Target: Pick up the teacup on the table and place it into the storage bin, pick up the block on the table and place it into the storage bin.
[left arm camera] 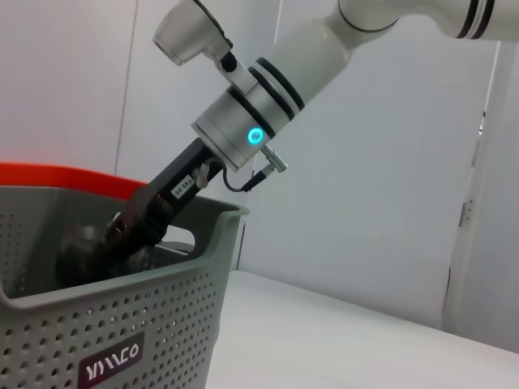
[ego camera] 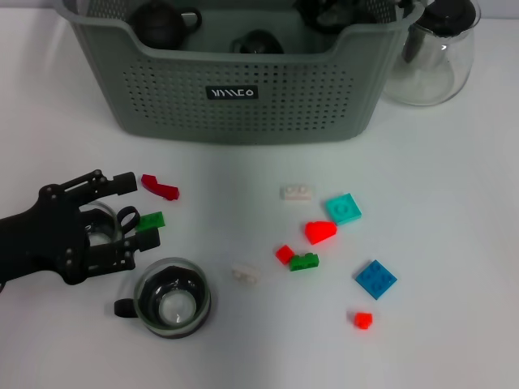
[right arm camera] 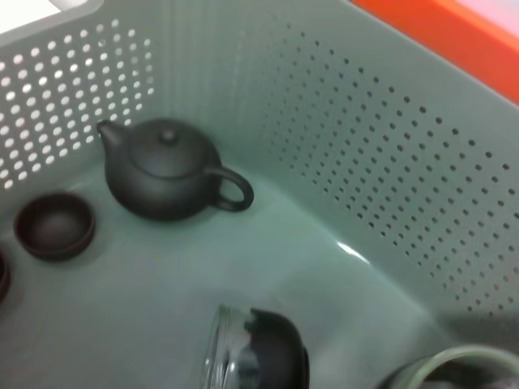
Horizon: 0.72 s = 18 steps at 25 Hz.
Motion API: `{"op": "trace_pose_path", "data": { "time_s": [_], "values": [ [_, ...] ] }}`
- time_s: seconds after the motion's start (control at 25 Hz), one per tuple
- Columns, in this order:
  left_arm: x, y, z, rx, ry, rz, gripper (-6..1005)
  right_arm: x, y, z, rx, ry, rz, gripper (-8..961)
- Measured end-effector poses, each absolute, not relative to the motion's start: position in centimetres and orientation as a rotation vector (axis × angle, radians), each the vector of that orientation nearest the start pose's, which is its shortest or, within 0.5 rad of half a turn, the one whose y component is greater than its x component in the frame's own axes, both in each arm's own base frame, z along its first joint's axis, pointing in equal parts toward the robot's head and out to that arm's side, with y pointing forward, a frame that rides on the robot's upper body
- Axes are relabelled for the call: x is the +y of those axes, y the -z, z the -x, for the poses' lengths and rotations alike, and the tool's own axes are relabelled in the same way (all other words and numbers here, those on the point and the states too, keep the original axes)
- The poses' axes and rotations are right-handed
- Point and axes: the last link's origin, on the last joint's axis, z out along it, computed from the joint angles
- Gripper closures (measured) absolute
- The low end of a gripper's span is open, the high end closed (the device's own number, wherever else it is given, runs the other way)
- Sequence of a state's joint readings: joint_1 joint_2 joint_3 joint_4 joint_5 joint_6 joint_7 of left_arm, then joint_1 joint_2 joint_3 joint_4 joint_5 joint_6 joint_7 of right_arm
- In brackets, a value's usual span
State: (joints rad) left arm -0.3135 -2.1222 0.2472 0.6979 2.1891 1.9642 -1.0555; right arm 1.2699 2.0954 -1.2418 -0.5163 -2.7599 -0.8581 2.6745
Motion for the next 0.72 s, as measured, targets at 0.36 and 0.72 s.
{"op": "trace_pose_path", "data": {
  "time_s": [0.36, 0.72],
  "values": [
    [22.2, -2.9, 31.4, -0.501, 0.949, 2.593, 158, 48.6, 4.8, -7.3, 0.712, 0.147, 2.356, 798],
    [22.4, -3.1, 31.4, -0.490, 0.952, 2.582, 158, 43.4, -5.6, -6.5, 0.584, -0.827, 2.355, 492]
  ]
}}
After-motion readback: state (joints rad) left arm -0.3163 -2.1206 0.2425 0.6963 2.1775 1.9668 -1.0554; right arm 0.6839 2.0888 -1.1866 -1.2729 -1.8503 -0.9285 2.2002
